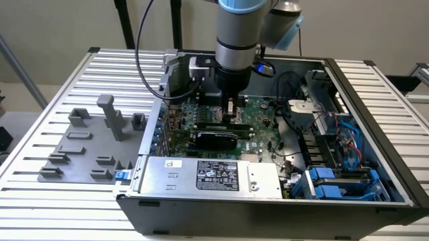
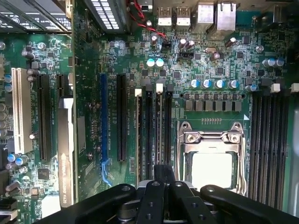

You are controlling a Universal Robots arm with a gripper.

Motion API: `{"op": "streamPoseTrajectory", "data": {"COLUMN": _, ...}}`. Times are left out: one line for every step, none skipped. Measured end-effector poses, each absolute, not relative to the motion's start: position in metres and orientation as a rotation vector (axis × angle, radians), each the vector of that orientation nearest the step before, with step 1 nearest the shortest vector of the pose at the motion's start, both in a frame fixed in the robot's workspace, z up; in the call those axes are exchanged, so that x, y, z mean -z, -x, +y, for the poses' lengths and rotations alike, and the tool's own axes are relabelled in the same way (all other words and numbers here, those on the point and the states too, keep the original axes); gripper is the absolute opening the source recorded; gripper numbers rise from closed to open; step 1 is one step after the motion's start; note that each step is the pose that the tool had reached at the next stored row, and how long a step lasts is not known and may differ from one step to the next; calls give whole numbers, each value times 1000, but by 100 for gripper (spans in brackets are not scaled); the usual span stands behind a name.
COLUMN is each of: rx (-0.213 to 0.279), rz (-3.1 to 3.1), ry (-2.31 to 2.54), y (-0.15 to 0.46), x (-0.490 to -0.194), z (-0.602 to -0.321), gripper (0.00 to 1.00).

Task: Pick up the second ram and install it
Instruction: 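Press down the second ram until it locks into place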

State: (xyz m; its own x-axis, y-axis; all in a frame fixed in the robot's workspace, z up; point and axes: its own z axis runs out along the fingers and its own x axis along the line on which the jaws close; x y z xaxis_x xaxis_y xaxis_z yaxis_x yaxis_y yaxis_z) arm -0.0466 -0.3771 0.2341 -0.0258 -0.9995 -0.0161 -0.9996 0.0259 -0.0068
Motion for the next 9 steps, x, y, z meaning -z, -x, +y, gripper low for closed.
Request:
{"op": "streamPoseTrajectory", "data": {"rx": -10, "rz": 2239, "ry": 2181, "y": 47, "x": -233, "z": -377, "gripper": 0}}
{"op": "streamPoseTrajectory", "data": {"rx": -10, "rz": 2239, "ry": 2180, "y": 47, "x": -232, "z": -377, "gripper": 0}}
{"op": "streamPoseTrajectory", "data": {"rx": -10, "rz": 2240, "ry": 2180, "y": 47, "x": -231, "z": -377, "gripper": 0}}
{"op": "streamPoseTrajectory", "data": {"rx": -9, "rz": 2241, "ry": 2181, "y": 47, "x": -230, "z": -377, "gripper": 0}}
{"op": "streamPoseTrajectory", "data": {"rx": -9, "rz": 2241, "ry": 2181, "y": 47, "x": -228, "z": -377, "gripper": 0}}
{"op": "streamPoseTrajectory", "data": {"rx": -9, "rz": 2242, "ry": 2180, "y": 47, "x": -226, "z": -377, "gripper": 0}}
{"op": "streamPoseTrajectory", "data": {"rx": -9, "rz": 2242, "ry": 2180, "y": 47, "x": -225, "z": -377, "gripper": 0}}
{"op": "streamPoseTrajectory", "data": {"rx": -9, "rz": 2242, "ry": 2180, "y": 47, "x": -224, "z": -377, "gripper": 0}}
{"op": "streamPoseTrajectory", "data": {"rx": -9, "rz": 2243, "ry": 2179, "y": 47, "x": -223, "z": -377, "gripper": 0}}
